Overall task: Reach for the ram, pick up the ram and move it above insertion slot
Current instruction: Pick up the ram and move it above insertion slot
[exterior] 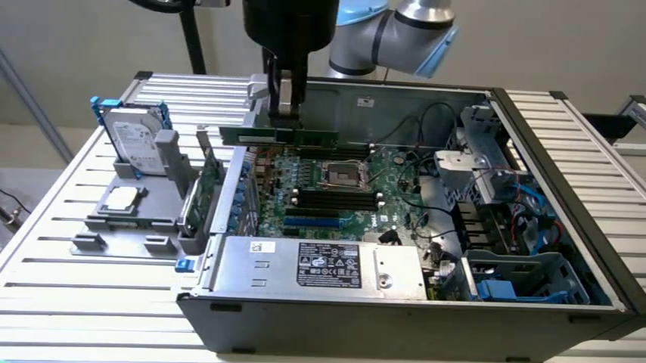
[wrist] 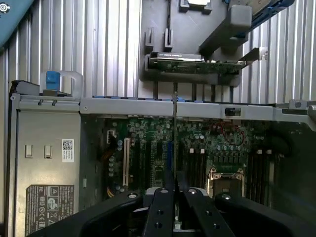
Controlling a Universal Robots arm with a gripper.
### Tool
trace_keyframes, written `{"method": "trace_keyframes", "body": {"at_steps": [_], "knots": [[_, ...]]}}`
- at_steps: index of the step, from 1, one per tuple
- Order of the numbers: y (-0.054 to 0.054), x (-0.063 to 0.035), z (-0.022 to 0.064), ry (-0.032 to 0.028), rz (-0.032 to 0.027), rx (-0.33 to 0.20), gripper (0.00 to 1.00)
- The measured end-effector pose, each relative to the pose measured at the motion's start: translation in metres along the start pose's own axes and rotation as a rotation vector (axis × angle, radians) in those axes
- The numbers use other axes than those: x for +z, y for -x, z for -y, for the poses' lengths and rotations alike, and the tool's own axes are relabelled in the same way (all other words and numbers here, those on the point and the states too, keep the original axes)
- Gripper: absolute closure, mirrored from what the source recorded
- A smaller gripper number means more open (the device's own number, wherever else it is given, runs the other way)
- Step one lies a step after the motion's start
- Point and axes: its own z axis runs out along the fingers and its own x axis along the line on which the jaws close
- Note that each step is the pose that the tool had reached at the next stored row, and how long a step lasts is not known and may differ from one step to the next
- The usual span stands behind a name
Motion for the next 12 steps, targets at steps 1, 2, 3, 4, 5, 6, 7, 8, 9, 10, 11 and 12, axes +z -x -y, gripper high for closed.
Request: {"method": "trace_keyframes", "body": {"at_steps": [1, 2, 3, 4, 5, 6, 7, 8, 9, 10, 11, 12], "knots": [[0.000, -0.0003, 0.0042, 0.0001, -0.0001, 0.000, 0.87], [0.000, -0.0005, 0.0084, 0.0000, -0.0001, 0.000, 0.87], [0.000, -0.0008, 0.0128, 0.0000, -0.0001, 0.000, 0.87], [0.000, -0.0010, 0.0170, 0.0001, -0.0001, 0.000, 0.87], [0.000, -0.0012, 0.0212, 0.0001, -0.0001, 0.000, 0.87], [0.001, -0.0014, 0.0254, 0.0000, -0.0001, 0.000, 0.87], [0.002, -0.0015, 0.0296, 0.0000, -0.0001, 0.000, 0.87], [0.003, -0.0016, 0.0337, 0.0000, -0.0001, 0.000, 0.87], [0.005, -0.0016, 0.0375, 0.0000, -0.0003, 0.000, 0.87], [0.007, -0.0016, 0.0413, 0.0001, -0.0007, 0.000, 0.87], [0.009, -0.0013, 0.0444, 0.0000, -0.0013, 0.000, 0.87], [0.012, -0.0010, 0.0471, 0.0000, -0.0024, 0.000, 0.87]]}}
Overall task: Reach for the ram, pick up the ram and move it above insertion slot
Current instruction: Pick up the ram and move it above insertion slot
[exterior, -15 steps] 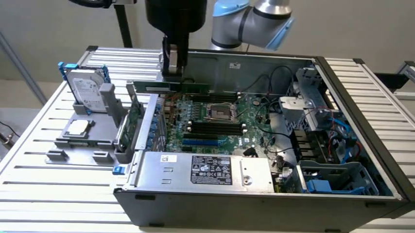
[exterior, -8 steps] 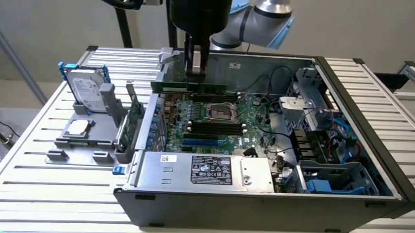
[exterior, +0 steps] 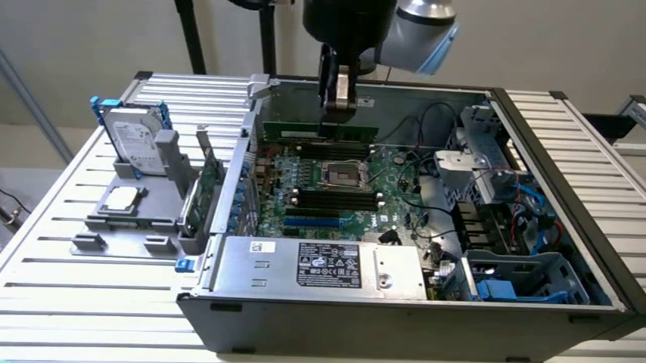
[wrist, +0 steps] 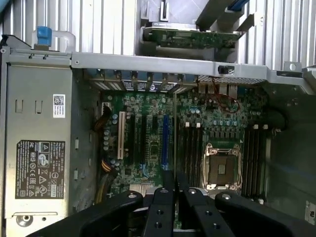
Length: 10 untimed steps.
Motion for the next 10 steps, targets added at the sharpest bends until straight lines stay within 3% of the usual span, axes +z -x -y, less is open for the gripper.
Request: {"method": "trace_keyframes", "body": {"at_steps": [6, 10], "knots": [[0.022, 0.0033, 0.0103, -0.0006, -0.0130, 0.001, 0.87], [0.034, 0.0057, 0.0153, -0.0015, -0.0250, 0.001, 0.87]]}}
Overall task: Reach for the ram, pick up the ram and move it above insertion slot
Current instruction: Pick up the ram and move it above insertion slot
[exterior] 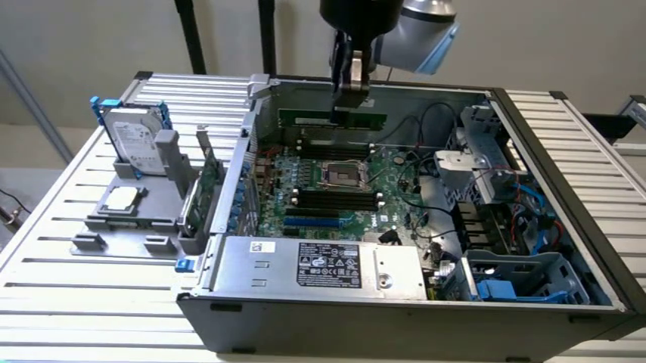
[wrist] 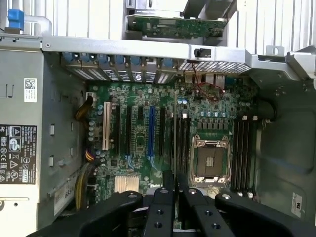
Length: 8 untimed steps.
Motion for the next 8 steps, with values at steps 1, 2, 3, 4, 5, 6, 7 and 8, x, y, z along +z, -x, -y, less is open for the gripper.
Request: {"method": "trace_keyframes", "body": {"at_steps": [1, 2, 3, 4, 5, 6, 7, 8], "knots": [[0.0026, 0.0005, 0.0014, -0.0002, -0.0030, 0.000, 0.87], [0.0049, 0.0009, 0.0026, -0.0005, -0.0061, 0.000, 0.87], [0.0069, 0.0014, 0.0035, -0.0010, -0.0096, 0.001, 0.87], [0.0084, 0.0019, 0.0040, -0.0018, -0.0131, 0.002, 0.87], [0.0093, 0.0025, 0.0044, -0.0033, -0.0160, 0.004, 0.87], [0.0101, 0.0031, 0.0047, -0.0047, -0.0182, 0.007, 0.87], [0.0106, 0.0036, 0.0053, -0.0058, -0.0194, 0.010, 0.87], [0.0109, 0.0041, 0.0059, -0.0067, -0.0201, 0.014, 0.87]]}}
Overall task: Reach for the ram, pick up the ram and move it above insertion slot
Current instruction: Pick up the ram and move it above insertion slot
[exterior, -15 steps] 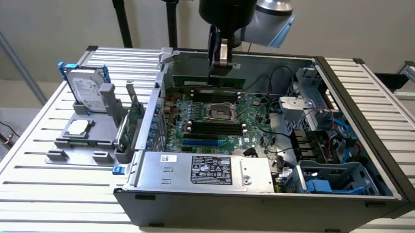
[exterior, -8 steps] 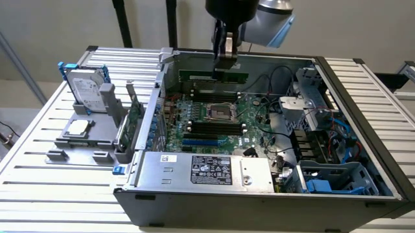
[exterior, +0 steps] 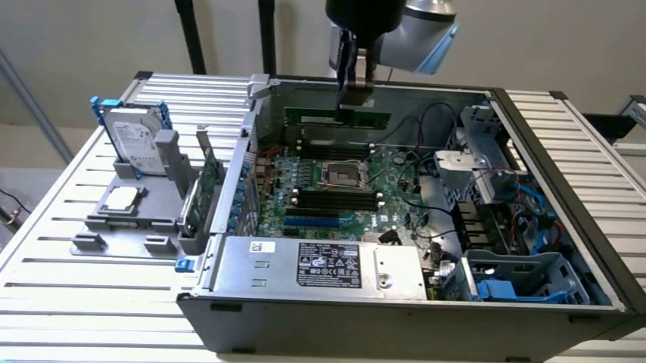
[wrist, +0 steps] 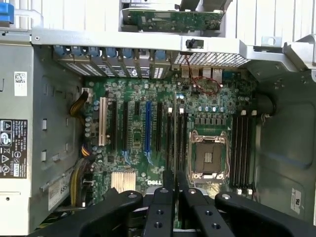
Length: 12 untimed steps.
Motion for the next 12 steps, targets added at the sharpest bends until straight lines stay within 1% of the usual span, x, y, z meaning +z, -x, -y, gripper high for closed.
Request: {"method": "trace_keyframes", "body": {"at_steps": [6, 12], "knots": [[0.0025, 0.0023, 0.0035, -0.0046, -0.0032, 0.023, 0.87], [0.0026, 0.0023, 0.0036, -0.0049, -0.0031, 0.025, 0.87]]}}
